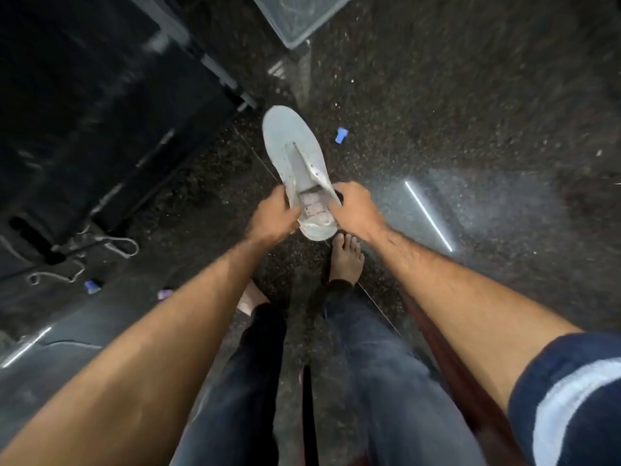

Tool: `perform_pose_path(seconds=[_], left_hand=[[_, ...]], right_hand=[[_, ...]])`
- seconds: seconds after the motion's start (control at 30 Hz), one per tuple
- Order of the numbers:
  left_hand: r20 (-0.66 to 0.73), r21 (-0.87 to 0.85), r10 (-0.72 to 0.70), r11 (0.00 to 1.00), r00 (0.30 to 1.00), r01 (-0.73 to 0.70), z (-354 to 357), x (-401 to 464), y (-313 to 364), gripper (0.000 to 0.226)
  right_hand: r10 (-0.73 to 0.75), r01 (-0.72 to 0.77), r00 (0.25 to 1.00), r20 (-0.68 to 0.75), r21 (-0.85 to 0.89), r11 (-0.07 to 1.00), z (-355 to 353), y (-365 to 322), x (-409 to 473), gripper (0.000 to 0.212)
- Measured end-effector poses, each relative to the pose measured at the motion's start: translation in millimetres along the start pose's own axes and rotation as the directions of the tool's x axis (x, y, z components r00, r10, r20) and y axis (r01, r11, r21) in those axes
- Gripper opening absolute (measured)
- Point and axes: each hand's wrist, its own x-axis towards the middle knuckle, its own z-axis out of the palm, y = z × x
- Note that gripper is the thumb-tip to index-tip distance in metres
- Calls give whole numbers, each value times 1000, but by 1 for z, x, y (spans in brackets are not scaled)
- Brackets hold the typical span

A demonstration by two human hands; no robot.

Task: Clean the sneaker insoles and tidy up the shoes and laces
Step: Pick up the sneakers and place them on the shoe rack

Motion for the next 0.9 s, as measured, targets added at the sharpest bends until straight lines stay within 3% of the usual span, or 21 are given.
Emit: perform_pose_path(seconds=[0.23, 0.43, 0.7, 0.9], left_hand=[[59, 33, 187, 981, 981, -189, -91, -211, 92, 57], [-69, -50, 325, 943, 943, -328, -154, -326, 145, 65], [-350, -157, 355, 890, 867, -428, -240, -382, 147, 53], [-557, -210, 293, 855, 777, -473, -312, -370, 98, 40]], right_hand=[[-55, 56, 998, -45, 23, 998, -119, -98, -197, 45], [-201, 213, 968, -149, 63, 975, -194, -181, -291, 39], [-390, 392, 907, -156, -21, 920, -215, -308, -298, 35], [-366, 368, 927, -85, 8, 930, -171, -401, -249, 27]])
